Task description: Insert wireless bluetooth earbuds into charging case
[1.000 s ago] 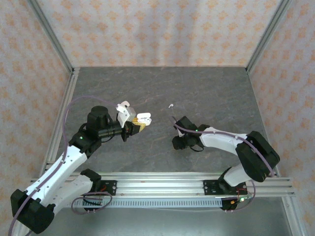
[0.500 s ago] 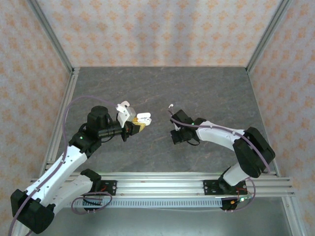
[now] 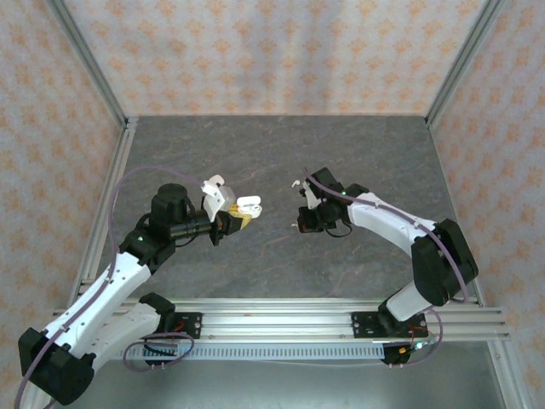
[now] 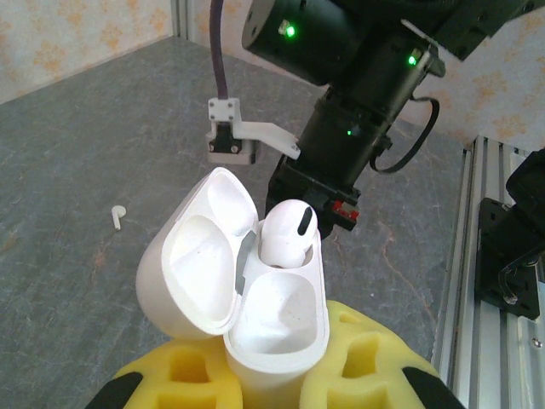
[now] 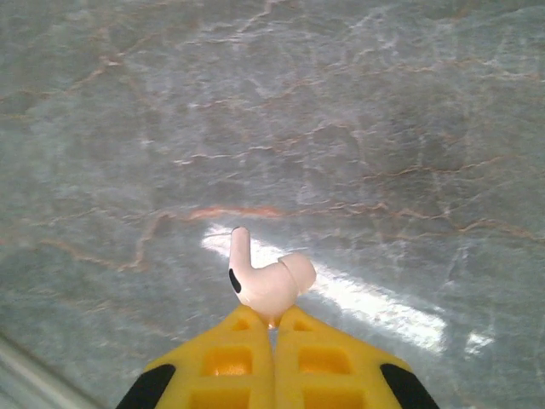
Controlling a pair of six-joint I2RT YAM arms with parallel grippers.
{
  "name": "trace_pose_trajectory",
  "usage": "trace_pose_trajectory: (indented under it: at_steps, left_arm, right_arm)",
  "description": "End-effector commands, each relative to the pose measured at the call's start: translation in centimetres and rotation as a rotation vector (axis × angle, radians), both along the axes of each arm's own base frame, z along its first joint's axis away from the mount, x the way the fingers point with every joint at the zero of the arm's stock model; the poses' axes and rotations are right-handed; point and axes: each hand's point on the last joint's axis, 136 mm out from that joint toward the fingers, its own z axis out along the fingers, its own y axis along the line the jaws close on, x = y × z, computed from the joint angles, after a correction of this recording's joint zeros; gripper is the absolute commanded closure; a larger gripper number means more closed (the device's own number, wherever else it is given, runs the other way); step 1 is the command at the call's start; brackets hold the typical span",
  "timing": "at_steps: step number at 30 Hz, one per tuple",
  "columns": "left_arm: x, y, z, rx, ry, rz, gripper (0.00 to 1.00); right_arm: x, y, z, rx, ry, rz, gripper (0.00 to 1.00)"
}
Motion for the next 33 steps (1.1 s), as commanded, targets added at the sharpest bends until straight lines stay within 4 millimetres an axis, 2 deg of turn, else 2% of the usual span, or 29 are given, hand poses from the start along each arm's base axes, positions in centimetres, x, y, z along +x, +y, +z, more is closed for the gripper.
trace_pose_trajectory:
  at_steps: [1, 8, 15, 20, 25, 33]
  left_arm:
    - [0.0, -0.2, 0.3, 0.013, -0.041, -0.025, 1.00]
    - [0.8, -0.8, -0.2, 0.066, -0.117, -0.052, 1.00]
    - [1.7, -2.9, -1.6, 0.157, -0.174, -0.089, 1.00]
    - [2.1, -4.2, -1.8, 0.166, -0.213, -0.104, 1.00]
    - [2.2, -5.0, -1.7, 0.158, -0.230, -0.124, 1.00]
    - [1.7, -5.4, -1.5, 0.149, -0.238, -0.142, 1.00]
  right_arm:
    - [-2.1, 0.2, 2.6, 0.037, 0.123, -0.004, 1.00]
    - [-4.5, -1.0, 7.8, 0.017, 0.189, -0.011, 1.00]
    - [-6.6, -2.5, 12.8, 0.003, 0.165, -0.019, 1.00]
    - [-7.9, -2.2, 15.7, 0.011, 0.140, 0.010, 1.00]
    - [-8.7, -0.4, 17.6, 0.038, 0.115, 0.064, 1.00]
    - [-7.8, 3.5, 19.1, 0.119, 0.107, 0.122, 1.00]
